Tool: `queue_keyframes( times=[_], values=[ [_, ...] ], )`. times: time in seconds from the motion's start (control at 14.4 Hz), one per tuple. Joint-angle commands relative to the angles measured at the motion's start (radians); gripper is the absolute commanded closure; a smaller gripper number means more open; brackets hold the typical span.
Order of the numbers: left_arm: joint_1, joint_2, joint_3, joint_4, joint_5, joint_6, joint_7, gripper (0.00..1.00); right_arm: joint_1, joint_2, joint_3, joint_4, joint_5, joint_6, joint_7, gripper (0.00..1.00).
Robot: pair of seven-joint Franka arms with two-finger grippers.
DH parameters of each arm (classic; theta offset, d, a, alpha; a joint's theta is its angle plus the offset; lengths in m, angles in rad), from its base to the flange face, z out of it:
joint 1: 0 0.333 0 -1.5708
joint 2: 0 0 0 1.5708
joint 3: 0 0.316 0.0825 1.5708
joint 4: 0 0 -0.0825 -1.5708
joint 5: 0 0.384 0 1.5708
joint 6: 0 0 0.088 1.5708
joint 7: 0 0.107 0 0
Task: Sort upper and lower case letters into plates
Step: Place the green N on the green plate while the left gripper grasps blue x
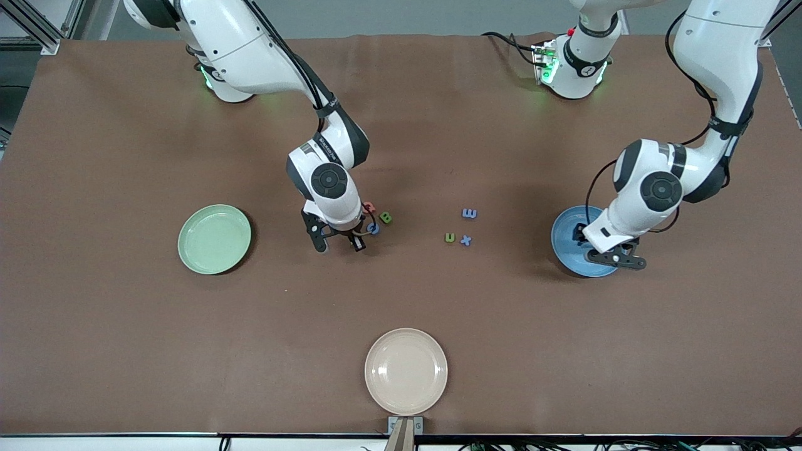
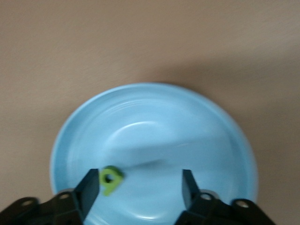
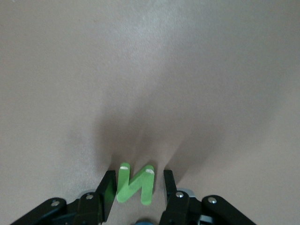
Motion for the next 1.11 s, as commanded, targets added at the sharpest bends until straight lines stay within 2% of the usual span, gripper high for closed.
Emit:
queue_keyframes(
  times=[0.0,0.07,0.21,0.42,0.56,1.04],
  values=[
    [-0.001,-0.014,-0.087,0.031,0.014,-0.047,-0.126,0.00,-0.002,0.005,-0.003,0.005,-0.037,0.002,0.015,0.90],
    [-0.006,-0.006,-0.125,0.041,0.015,-0.047,-0.151,0.00,-0.006,0.002,-0.003,0.005,-0.035,-0.001,0.015,0.98],
    [-0.028,0.038,-0.180,0.076,0.017,-0.046,-0.172,0.00,-0.023,-0.013,-0.003,-0.007,-0.035,-0.018,-0.021,1.00],
    [-0.123,0.103,-0.182,0.140,0.021,-0.030,-0.180,0.00,-0.052,-0.084,-0.003,-0.054,-0.035,-0.049,-0.093,1.00],
    [-0.168,0.146,-0.182,0.179,0.067,-0.030,-0.182,0.00,-0.084,-0.148,-0.003,-0.115,-0.035,-0.050,-0.171,1.00],
    [-0.249,0.250,-0.183,0.257,0.078,-0.003,-0.165,0.00,-0.307,-0.427,-0.001,-0.424,-0.032,-0.046,-0.637,1.00]
  ],
)
